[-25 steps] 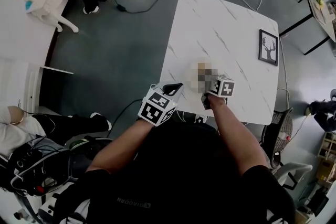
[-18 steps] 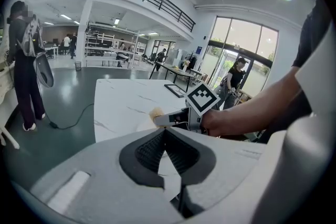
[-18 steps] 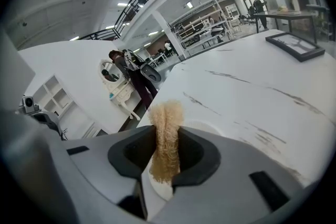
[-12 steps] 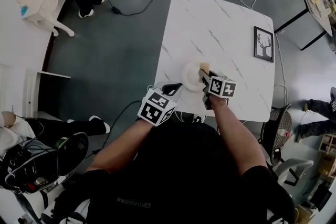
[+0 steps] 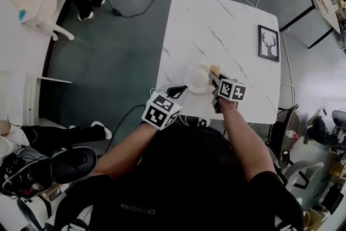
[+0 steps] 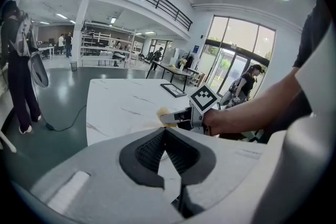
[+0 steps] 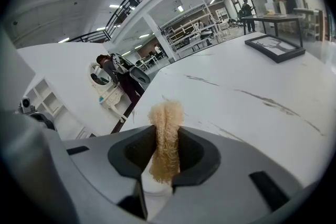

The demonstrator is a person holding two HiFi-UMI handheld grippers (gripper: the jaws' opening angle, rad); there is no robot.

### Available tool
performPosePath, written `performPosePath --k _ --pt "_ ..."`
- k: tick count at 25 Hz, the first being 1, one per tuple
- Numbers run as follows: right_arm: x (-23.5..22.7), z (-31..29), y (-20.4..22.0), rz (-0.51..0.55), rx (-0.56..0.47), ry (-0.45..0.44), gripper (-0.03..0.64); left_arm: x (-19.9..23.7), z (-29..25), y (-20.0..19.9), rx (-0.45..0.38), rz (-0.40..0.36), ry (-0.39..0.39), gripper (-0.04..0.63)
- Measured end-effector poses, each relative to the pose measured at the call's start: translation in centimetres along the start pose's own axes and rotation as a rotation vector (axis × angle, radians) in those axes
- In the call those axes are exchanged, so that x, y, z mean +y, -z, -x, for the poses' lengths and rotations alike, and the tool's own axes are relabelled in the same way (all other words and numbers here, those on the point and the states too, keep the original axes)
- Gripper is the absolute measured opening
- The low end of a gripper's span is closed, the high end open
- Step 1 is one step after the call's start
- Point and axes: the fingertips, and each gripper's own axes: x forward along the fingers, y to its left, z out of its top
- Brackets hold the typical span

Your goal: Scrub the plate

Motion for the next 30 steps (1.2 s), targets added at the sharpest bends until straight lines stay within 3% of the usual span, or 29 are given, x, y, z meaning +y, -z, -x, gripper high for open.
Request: performPosePath --k 18,25,30 --pt "-4.3 2.3 -0.1 -0.039 -0.026 0.106 0.107 -0.6 0.1 -0.1 0.004 -0.018 0.016 -0.002" --pt "-4.4 2.2 -0.2 -0.039 -0.034 0.102 0.107 -0.2 0.1 0.0 0.005 -0.023 0.013 0.0" --pt "-3.1 2.7 -0.5 -0.067 -0.066 0.049 0.107 -0.4 0.4 0.2 -0.001 -0.009 0.008 0.0"
